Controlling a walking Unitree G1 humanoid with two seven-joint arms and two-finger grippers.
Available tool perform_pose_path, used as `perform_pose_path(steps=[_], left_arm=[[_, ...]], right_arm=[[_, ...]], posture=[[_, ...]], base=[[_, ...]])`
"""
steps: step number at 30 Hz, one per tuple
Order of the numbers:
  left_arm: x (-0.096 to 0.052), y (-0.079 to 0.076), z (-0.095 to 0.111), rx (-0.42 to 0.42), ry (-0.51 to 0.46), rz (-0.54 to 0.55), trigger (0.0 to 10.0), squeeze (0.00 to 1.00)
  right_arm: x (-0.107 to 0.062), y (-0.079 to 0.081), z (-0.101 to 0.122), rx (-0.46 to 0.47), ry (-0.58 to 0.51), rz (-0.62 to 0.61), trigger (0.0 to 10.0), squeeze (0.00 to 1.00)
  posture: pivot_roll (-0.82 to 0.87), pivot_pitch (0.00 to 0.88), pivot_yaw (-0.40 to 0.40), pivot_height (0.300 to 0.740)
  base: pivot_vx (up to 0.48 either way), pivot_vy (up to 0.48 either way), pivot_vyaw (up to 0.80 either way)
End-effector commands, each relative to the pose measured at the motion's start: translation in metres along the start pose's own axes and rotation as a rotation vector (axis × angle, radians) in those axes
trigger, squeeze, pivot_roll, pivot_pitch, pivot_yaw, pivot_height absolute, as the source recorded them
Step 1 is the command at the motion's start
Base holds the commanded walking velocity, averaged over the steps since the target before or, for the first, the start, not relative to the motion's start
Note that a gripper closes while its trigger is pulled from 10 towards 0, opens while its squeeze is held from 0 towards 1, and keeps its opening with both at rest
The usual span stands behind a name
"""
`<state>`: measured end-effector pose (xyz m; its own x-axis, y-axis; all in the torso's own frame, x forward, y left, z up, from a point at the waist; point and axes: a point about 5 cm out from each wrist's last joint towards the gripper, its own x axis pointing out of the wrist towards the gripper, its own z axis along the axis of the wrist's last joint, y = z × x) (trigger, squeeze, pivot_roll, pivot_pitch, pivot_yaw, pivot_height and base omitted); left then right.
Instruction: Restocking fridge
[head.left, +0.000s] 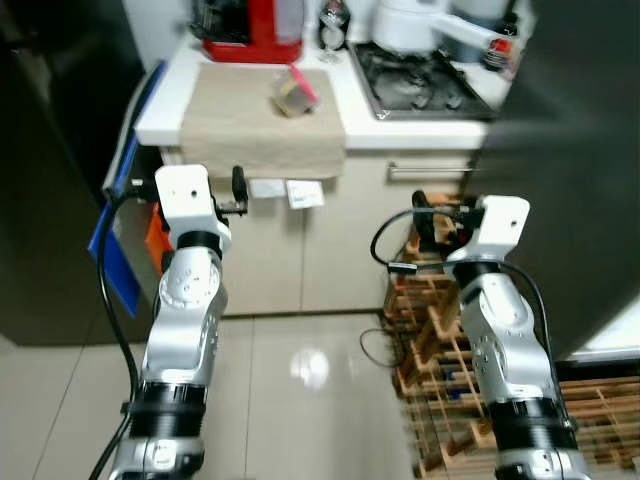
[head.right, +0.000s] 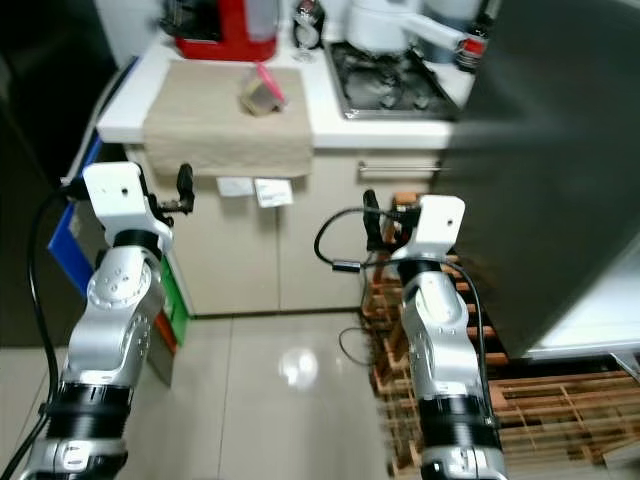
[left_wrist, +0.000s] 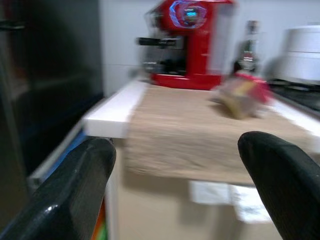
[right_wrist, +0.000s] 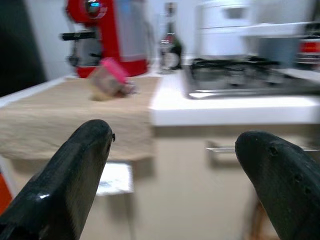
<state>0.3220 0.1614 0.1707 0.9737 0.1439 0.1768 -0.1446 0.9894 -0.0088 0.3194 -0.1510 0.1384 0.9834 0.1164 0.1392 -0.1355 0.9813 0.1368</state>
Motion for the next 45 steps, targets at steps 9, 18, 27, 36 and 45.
perform_pose_path(steps=[9,18,27,36,45], left_arm=[[0.005,0.002,0.005,0.016,-0.019,0.012,10.0,0.00],[0.005,0.003,0.006,0.018,-0.027,0.017,10.0,0.00],[0.006,0.004,0.008,0.020,-0.037,0.021,10.0,0.00],[0.004,0.001,0.015,-0.064,-0.065,-0.018,10.0,0.00],[0.004,-0.004,0.021,-0.052,-0.092,-0.040,10.0,0.00]], right_arm=[[0.002,0.006,0.002,-0.006,-0.013,0.014,10.0,0.00],[0.003,0.009,0.003,0.000,-0.018,0.006,10.0,0.00],[0.007,0.018,0.009,0.024,-0.042,0.029,10.0,0.00],[0.012,0.030,0.021,0.103,-0.063,0.068,10.0,0.00],[0.011,0.030,0.028,0.136,-0.070,0.051,10.0,0.00]], posture=[[-0.04,0.000,-0.028,0.740],[-0.04,0.000,-0.028,0.740],[-0.04,0.000,-0.027,0.740],[-0.03,0.000,-0.027,0.740],[-0.04,0.000,-0.023,0.740]], base=[[0.465,0.000,0.00],[0.465,0.000,0.00],[0.465,0.000,0.00],[0.311,0.156,0.00],[0.000,0.213,0.00]])
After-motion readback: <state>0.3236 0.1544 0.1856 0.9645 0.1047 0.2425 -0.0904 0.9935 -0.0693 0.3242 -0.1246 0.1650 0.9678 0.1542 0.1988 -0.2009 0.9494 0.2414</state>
